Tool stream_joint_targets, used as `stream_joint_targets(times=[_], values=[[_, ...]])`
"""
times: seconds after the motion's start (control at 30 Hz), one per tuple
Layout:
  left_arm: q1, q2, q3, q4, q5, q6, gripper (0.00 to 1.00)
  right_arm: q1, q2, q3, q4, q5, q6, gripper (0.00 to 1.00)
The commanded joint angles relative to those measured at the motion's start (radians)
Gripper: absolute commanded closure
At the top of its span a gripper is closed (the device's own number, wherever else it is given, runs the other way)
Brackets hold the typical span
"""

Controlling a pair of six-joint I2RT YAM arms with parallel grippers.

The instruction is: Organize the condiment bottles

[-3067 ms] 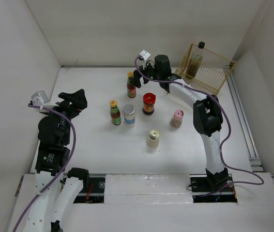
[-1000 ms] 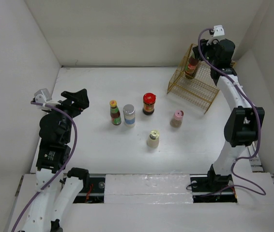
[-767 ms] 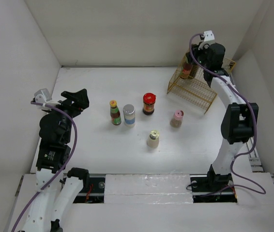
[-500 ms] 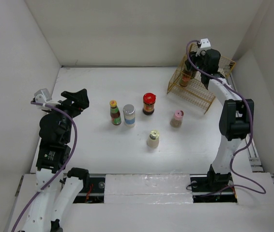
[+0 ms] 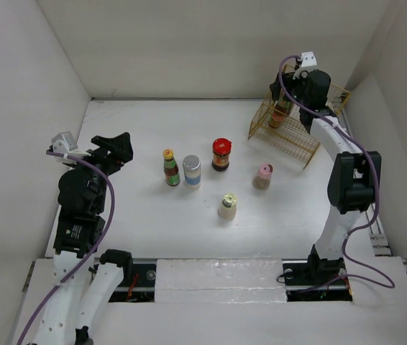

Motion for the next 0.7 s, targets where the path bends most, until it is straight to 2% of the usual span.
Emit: stream_joint_targets(times=[0.0, 0.17, 0.2, 0.23, 0.27, 0.3, 0.37, 0.43, 0.53, 0.57, 0.67], values=[[0.005, -0.008, -0.01, 0.043, 0.017, 0.009, 0.13, 0.01, -0.114, 0.001, 0.093, -0.003, 0.01, 0.13], [0.005, -0.019, -0.01, 0.043, 0.017, 0.009, 0.13, 0.03, -0.199, -0.008, 0.084, -0.026, 0.001, 0.1], [0.005, -0.019, -0.01, 0.043, 0.006, 0.009, 0.13, 0.045, -0.213, -0.025, 0.084, -0.075, 0.001, 0.14], [0.005, -0.019, -0.01, 0.043, 0.006, 0.009, 0.13, 0.065, -0.224, -0.025, 0.084, -0.118, 0.001, 0.32], [0.005, -0.019, -0.01, 0.043, 0.006, 0.009, 0.13, 0.079, -0.235, -0.04, 0.084, -0.17, 0.001, 0.46], [0.005, -0.019, -0.01, 0.043, 0.016, 0.009, 0.13, 0.097, -0.25, -0.054, 0.084, -0.27, 0.001, 0.64], [0.005, -0.019, -0.01, 0.043, 0.017, 0.009, 0.13, 0.177, -0.267, -0.078, 0.075, -0.36, 0.001, 0.89], [0.005, -0.008, -0.01, 0.043, 0.017, 0.009, 0.13, 0.241, -0.281, -0.135, 0.075, -0.486, -0.06, 0.96], [0.005, 0.006, -0.01, 0.043, 0.038, 0.009, 0.13, 0.37, -0.29, -0.195, 0.033, -0.561, -0.14, 0.92], [0.005, 0.006, -0.01, 0.052, 0.038, 0.009, 0.13, 0.422, -0.281, -0.204, 0.0, -0.561, -0.154, 0.8], [0.005, 0.015, -0.01, 0.043, 0.038, 0.009, 0.13, 0.474, -0.26, -0.223, -0.049, -0.561, -0.186, 0.53]])
